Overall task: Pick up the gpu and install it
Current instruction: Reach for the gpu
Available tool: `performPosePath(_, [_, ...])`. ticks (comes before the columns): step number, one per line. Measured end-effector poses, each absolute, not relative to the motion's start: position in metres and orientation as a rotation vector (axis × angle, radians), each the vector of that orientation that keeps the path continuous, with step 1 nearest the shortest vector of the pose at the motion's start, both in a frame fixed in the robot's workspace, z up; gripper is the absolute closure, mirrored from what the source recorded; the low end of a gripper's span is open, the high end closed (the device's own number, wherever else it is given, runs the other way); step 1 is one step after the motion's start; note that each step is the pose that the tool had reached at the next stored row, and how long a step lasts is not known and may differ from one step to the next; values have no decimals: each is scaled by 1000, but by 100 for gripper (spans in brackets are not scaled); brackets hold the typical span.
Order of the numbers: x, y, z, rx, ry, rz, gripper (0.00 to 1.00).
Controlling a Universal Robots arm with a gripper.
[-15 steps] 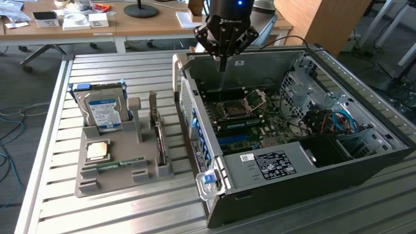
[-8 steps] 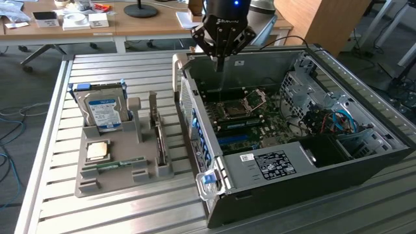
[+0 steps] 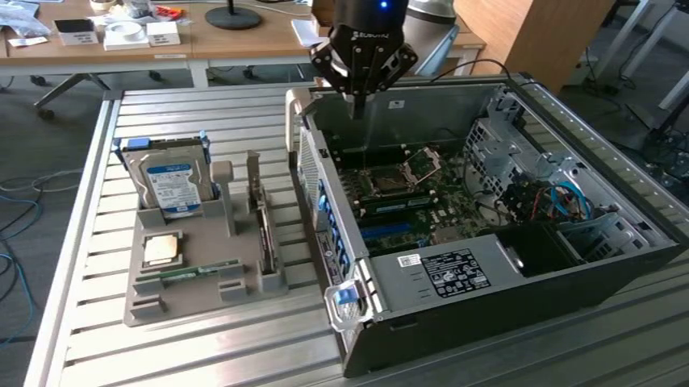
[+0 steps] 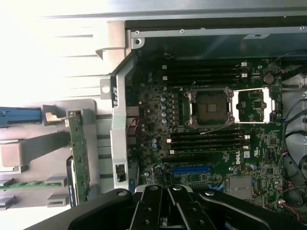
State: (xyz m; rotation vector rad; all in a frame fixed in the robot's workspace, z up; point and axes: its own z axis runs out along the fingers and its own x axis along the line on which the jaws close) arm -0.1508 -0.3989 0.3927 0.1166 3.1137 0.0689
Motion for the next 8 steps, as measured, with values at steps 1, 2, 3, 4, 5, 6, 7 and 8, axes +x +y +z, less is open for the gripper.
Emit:
performPosePath(1, [-152, -399, 393, 117, 3114, 69, 89])
performPosePath(2, [-153, -399, 393, 117, 3114, 69, 89])
performPosePath(3, [-155, -399, 393, 117, 3114, 69, 89])
performPosePath(4, [-156, -399, 393, 117, 3114, 69, 89])
performPosePath(5, [-157, -399, 393, 117, 3114, 69, 89])
performPosePath(6, [-158, -399, 393, 117, 3114, 69, 89])
performPosePath(7, [-159, -399, 393, 117, 3114, 69, 89])
performPosePath(8, [-160, -399, 392, 117, 3114, 69, 89])
